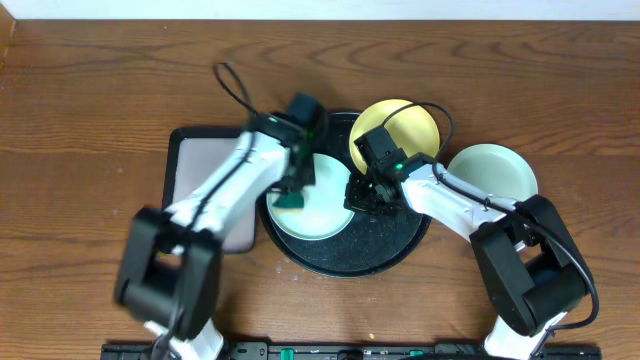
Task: Clean dirty plates on tray and stack at the side
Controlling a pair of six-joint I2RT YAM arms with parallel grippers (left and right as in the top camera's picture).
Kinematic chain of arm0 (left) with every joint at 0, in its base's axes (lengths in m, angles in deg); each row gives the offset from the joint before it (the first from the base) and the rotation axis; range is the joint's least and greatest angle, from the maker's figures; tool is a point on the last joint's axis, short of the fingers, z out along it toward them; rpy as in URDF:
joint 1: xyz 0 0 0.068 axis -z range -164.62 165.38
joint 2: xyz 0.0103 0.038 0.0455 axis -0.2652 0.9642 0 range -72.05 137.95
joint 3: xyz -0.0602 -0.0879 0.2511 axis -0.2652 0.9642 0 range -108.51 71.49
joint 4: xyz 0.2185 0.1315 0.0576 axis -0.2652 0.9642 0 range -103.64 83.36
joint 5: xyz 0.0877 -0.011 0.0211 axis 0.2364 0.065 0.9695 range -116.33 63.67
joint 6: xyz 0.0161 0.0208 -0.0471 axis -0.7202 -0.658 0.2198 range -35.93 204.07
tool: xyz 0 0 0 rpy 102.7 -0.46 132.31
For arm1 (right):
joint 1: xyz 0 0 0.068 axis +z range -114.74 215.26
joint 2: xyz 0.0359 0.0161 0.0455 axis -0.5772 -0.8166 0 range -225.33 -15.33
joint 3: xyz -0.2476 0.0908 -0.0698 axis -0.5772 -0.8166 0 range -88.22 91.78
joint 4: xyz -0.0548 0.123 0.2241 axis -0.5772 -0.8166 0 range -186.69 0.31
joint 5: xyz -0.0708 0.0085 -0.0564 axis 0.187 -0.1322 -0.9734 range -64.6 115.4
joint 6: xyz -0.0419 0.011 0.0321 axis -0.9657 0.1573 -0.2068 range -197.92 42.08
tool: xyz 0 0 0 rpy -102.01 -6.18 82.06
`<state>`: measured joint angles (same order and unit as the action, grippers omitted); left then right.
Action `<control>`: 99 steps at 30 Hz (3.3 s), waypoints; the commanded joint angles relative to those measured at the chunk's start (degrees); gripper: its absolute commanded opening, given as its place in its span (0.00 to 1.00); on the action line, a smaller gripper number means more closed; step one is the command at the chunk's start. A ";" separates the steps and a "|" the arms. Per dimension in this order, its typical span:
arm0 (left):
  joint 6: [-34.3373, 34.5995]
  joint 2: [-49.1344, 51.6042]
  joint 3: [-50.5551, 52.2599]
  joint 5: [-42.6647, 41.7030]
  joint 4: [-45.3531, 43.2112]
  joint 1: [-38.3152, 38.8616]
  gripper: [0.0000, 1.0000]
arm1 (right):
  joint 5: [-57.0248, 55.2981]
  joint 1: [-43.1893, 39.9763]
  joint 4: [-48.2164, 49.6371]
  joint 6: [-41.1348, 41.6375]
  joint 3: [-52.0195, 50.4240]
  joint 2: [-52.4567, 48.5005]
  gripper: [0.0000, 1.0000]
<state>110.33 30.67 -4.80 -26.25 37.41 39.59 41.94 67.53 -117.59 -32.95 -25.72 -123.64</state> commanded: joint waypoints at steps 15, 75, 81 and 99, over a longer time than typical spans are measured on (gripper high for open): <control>-7.21 -14.29 -2.80 -3.04 5.07 -21.40 0.07 | -25.16 5.86 -24.22 -11.41 16.09 5.60 0.01; -8.07 -14.29 -0.83 -2.45 5.05 -22.05 0.07 | -51.08 24.63 -30.86 -11.34 16.09 18.18 0.01; -8.09 -14.29 -0.83 -2.45 5.05 -22.05 0.07 | -33.66 15.74 -28.76 -13.57 14.56 18.18 0.01; -8.70 -14.29 -0.83 -2.43 5.05 -22.05 0.08 | -3.91 -21.14 -34.12 -27.34 14.58 23.58 0.01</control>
<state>102.29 16.31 -6.00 -29.16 42.35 17.73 35.42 51.79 -150.20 -56.56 -11.12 -101.63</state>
